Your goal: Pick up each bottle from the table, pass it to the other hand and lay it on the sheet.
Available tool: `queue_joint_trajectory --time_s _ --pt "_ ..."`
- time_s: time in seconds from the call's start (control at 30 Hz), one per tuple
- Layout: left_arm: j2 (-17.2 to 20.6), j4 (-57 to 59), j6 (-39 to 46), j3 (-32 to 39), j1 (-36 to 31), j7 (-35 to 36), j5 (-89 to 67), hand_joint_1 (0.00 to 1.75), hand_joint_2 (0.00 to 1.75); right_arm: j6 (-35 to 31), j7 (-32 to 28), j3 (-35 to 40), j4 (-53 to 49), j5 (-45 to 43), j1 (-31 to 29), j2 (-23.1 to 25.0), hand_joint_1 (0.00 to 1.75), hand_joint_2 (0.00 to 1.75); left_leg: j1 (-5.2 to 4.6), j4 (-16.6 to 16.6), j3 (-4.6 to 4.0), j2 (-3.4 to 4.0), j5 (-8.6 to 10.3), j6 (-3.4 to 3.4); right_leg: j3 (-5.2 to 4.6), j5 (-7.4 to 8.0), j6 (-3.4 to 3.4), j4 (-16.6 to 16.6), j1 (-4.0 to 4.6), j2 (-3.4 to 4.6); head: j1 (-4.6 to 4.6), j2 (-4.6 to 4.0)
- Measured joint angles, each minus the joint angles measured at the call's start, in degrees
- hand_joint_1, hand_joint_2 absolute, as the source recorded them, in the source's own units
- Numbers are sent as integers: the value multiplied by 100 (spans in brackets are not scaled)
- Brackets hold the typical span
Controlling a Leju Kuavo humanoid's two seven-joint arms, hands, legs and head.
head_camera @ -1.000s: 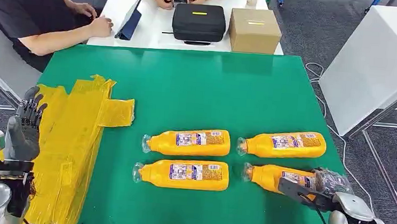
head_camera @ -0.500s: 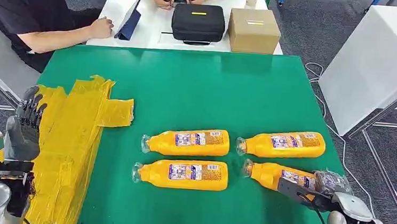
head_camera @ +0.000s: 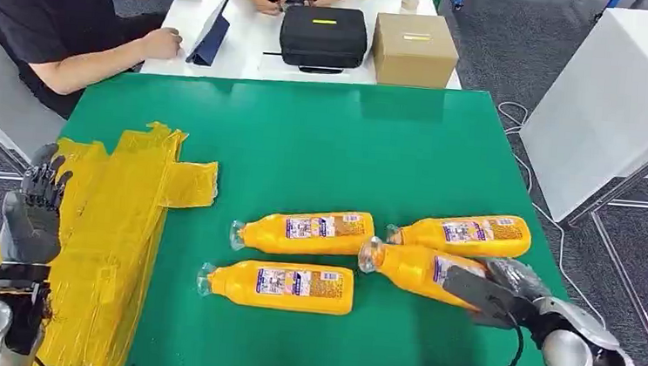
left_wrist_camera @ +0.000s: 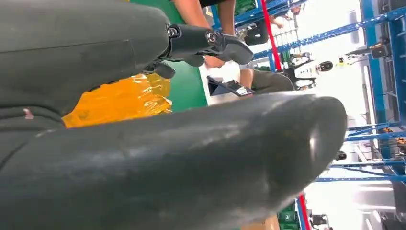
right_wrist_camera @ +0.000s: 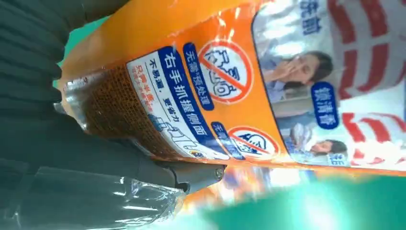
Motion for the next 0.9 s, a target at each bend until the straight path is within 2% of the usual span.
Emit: queue_joint_trajectory --time_s 0.27,0.4,0.5,0.67,0.77,0.9 --pt "22 0 18 89 127 -13 37 0 0 -72 -321 -477 -271 -297 -203 -356 175 175 -12 0 -7 -3 -1 2 -2 -1 1 0 -11 -4 2 2" --pt "22 0 66 133 176 -44 41 0 0 -120 -619 -702 -223 -772 -262 -781 175 175 -15 0 -10 -4 -2 3 -4 -1 1 -1 -15 -5 2 0" --pt "22 0 68 144 199 -55 41 0 0 -120 -677 -842 -131 -894 -349 -1058 175 175 -15 0 -9 -3 -2 4 -4 -1 1 -1 -15 -5 2 0" --pt "22 0 63 164 219 -74 41 0 0 -177 -682 -853 -26 -1025 -411 -1213 175 175 -15 0 -12 -3 -2 4 -5 0 1 -1 -13 -5 2 0" --pt "-8 0 -54 160 208 -166 131 0 0 -543 -738 -701 244 -1069 -771 -1198 175 175 -12 -1 -17 9 -2 3 -7 1 1 0 -10 7 0 0" --pt "-131 68 -107 27 -62 -175 140 0 0 -1239 -828 225 1094 -1158 -1905 -875 175 175 -3 -1 -13 46 4 5 -8 21 1 1 -7 38 0 0"
